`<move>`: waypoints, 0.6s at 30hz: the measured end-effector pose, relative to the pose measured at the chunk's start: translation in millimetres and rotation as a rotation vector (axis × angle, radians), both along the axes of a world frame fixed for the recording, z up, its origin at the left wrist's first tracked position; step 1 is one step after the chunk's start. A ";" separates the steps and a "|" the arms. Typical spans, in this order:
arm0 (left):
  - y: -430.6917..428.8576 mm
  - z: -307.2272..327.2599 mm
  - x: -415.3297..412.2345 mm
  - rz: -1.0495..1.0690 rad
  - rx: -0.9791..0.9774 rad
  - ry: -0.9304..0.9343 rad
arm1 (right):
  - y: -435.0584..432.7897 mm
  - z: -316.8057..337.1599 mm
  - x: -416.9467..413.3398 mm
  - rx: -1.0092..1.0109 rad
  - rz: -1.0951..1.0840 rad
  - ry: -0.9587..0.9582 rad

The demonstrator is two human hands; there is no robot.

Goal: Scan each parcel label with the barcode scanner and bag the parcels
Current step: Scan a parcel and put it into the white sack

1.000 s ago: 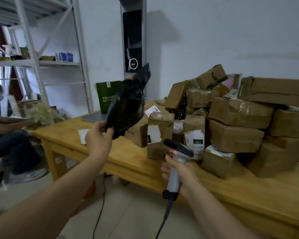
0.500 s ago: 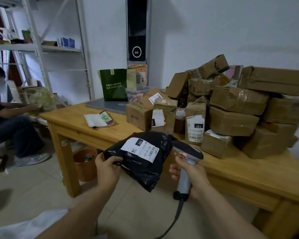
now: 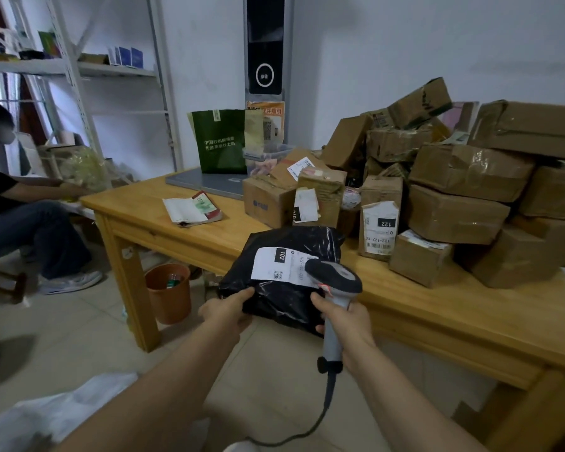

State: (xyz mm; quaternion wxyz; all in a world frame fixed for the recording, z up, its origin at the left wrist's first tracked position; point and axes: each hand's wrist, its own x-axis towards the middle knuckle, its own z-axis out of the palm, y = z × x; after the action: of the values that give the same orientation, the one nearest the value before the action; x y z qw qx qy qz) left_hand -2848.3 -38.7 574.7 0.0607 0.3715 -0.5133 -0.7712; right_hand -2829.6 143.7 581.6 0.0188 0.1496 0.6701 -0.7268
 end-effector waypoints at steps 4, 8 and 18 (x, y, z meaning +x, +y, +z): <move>10.7 -9.5 8.9 -0.231 0.031 -0.073 | 2.9 -15.9 2.2 -0.056 -0.230 -0.069; 16.6 -15.5 18.2 -0.363 0.052 -0.124 | 18.5 -28.1 2.9 -0.183 -0.279 -0.056; 12.4 34.9 -17.2 -0.303 -1.316 0.326 | 41.9 2.8 6.4 -0.013 -0.281 0.218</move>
State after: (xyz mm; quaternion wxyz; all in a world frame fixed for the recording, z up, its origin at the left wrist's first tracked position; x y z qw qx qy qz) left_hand -2865.4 -26.3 609.6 0.2415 0.0612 -0.9047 -0.3455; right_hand -2823.3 185.6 584.4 -0.1550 0.1620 0.6361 -0.7383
